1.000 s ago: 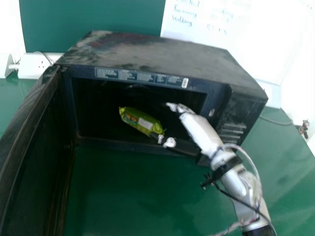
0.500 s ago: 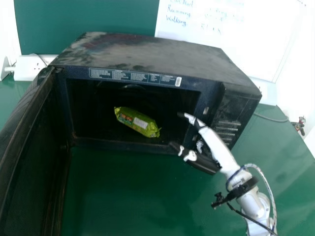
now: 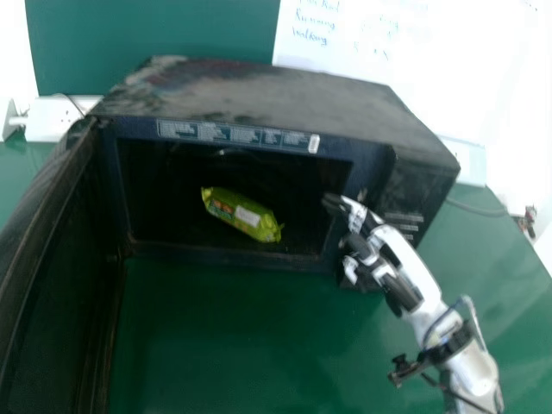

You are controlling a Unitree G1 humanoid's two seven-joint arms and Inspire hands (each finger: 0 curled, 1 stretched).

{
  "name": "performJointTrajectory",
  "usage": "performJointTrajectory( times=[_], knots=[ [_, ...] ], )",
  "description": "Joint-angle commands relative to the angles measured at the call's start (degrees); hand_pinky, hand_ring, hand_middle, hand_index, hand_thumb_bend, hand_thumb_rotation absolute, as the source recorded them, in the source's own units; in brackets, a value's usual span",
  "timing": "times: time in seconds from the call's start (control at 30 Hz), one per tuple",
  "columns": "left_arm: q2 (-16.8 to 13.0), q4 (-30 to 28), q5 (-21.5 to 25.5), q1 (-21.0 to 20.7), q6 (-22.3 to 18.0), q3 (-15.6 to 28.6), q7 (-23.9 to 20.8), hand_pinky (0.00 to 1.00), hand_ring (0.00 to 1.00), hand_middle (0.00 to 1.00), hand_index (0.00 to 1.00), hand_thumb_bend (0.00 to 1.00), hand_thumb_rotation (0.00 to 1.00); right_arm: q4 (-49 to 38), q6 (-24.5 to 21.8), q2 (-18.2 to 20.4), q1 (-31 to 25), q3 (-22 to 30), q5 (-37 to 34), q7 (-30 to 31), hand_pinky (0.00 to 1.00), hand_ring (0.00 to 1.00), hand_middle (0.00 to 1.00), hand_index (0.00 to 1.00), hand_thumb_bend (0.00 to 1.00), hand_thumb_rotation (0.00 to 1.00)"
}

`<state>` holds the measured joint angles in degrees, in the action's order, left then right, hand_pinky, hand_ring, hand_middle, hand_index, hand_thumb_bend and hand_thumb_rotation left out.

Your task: Put biscuit inside oven

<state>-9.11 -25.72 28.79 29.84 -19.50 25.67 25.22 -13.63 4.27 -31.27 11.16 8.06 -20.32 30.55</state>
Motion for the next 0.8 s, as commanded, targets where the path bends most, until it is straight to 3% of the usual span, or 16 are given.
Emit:
performJointTrajectory(
  times=[0.0,0.27,0.57,0.77],
  knots=[
    [-0.07,0.28,0.84,0.14,0.05,-0.2,0.0,1.0,1.0,1.0,1.0,1.0,1.0,-2.02,-3.58,-1.09,-2.11,2.84,-4.52,1.69,0.0,0.99,0.97,0.96,0.92,0.9],
    [-0.2,0.48,1.1,-0.06,-0.16,-0.09,0.29,0.98,0.97,0.98,0.99,1.0,1.0,-5.75,-15.04,-1.73,-6.46,9.19,-15.02,3.36,0.0,0.99,0.98,0.96,0.92,0.91],
    [-0.4,0.49,1.81,0.12,0.18,0.11,0.48,0.99,0.97,0.98,0.97,1.0,1.0,-6.15,-24.31,-3.92,-9.79,16.04,-23.66,6.53,0.0,1.0,0.98,0.95,0.94,0.91],
    [-0.55,-0.36,0.92,0.87,0.83,-0.09,-0.11,0.99,0.97,0.98,1.0,1.0,1.0,-0.06,-24.55,-5.13,-9.38,20.3,-27.24,14.03,0.0,1.0,0.99,0.96,0.94,0.9]
  ],
)
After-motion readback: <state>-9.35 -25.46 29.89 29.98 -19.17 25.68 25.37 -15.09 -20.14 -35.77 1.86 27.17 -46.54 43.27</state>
